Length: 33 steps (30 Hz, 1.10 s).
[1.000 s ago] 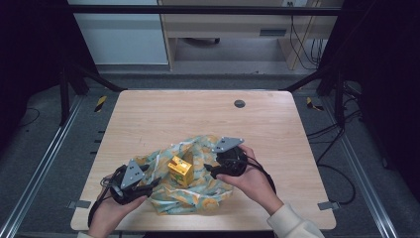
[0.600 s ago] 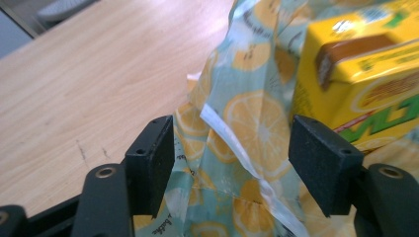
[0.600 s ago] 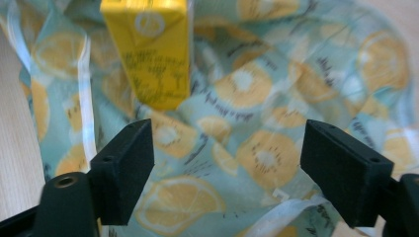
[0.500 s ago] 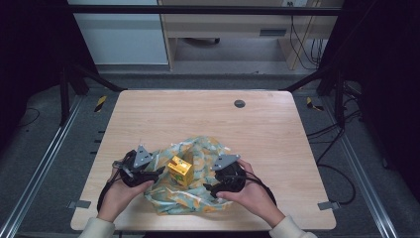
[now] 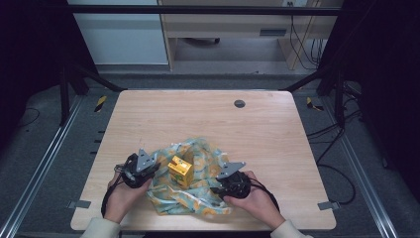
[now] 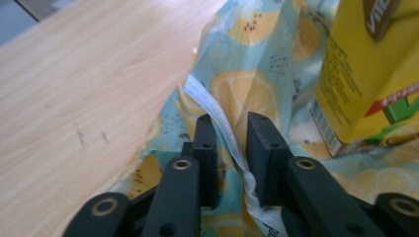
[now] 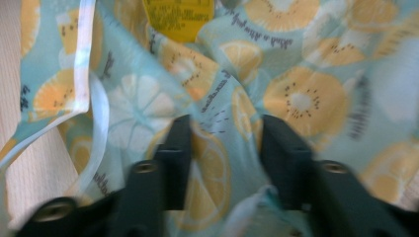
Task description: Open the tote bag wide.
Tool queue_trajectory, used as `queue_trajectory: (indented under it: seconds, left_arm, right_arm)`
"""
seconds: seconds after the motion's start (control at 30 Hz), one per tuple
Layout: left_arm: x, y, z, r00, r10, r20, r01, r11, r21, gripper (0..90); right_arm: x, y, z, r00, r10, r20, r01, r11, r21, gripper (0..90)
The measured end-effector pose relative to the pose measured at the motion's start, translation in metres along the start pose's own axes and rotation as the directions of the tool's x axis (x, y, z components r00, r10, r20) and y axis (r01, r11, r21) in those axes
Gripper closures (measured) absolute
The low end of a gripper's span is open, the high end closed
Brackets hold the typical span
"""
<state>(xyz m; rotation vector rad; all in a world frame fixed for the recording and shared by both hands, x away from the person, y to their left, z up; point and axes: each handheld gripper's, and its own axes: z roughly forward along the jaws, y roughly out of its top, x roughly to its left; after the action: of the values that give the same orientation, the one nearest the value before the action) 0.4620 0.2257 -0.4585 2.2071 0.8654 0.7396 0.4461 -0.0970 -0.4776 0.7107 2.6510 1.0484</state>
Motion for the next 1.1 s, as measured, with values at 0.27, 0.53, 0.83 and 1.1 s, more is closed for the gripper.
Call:
queue_trajectory:
  seconds: [0.27,0.53,0.83,1.1]
  left_arm:
    - [0.006,-0.005,0.005,0.9995,-0.002,-0.031,0.003,0.9995,0.03,80.1]
    - [0.012,-0.015,0.015,0.9993,0.003,-0.037,0.001,0.9928,0.12,80.5]
    - [0.018,-0.018,0.016,0.9991,-0.015,-0.039,0.02,0.9903,0.137,84.9]
    - [0.02,-0.02,0.017,0.9991,-0.019,-0.037,0.025,0.9883,0.151,86.6]
  right_arm:
    - [-0.003,-0.003,0.001,0.9999,0.009,-0.01,-0.009,1.0,0.021,88.4]
    - [-0.005,-0.007,0.003,0.9999,0.003,-0.015,-0.003,0.999,0.047,90.0]
    - [-0.006,-0.009,0.004,0.9998,0.003,-0.022,-0.001,0.996,0.085,90.0]
    - [-0.006,-0.01,0.004,0.9997,0.008,-0.024,-0.005,0.995,0.096,90.0]
